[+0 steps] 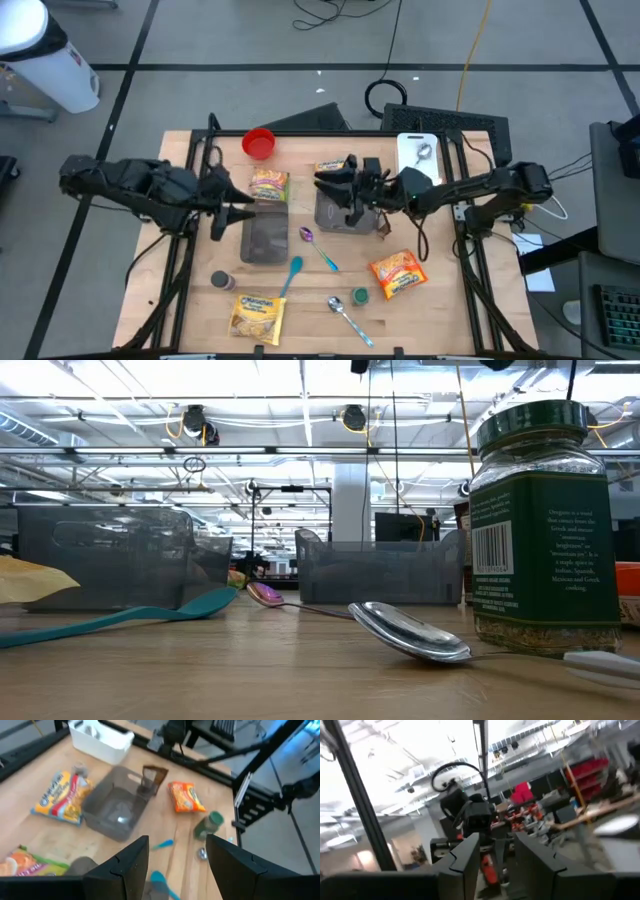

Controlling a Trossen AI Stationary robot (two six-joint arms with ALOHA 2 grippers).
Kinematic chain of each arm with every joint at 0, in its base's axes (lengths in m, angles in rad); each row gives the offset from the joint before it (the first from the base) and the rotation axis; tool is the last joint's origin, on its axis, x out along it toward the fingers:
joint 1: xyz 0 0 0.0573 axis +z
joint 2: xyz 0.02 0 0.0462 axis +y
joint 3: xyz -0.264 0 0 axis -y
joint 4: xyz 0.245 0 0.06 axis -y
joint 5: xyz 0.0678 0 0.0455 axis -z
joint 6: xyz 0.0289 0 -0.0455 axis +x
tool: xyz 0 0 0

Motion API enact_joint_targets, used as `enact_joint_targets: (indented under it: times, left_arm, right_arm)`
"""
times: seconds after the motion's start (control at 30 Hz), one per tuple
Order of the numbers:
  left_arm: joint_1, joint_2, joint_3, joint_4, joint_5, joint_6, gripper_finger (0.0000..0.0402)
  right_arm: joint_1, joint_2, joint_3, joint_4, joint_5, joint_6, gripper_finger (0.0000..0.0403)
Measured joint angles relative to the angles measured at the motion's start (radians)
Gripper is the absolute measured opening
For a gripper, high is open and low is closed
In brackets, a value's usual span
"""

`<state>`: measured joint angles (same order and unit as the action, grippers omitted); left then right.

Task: Pick & Place Food Item
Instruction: Put the orange noodle pack into the left black bin

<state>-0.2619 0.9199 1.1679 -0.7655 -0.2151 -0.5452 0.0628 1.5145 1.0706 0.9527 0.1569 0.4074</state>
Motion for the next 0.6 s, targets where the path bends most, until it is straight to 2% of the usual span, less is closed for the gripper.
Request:
enact_joint_targets:
  times: [0.13, 0.37, 0.6]
  left_arm:
    - [-0.048, 0.050, 0.000, -0.026, -0.002, -0.036, 0.0207]
    - [-0.095, 0.149, 0.000, -0.024, 0.007, -0.043, 0.0207]
    - [-0.105, 0.227, 0.000, -0.017, 0.116, -0.064, 0.0207]
  right_arm:
    - [0.000, 0.015, 0.000, -0.023, 0.000, 0.101, 0.0114]
    - [0.005, 0.019, 0.000, -0.081, -0.005, 0.122, 0.0116]
    - [0.007, 0.011, -0.002, -0.060, -0.147, 0.178, 0.0117]
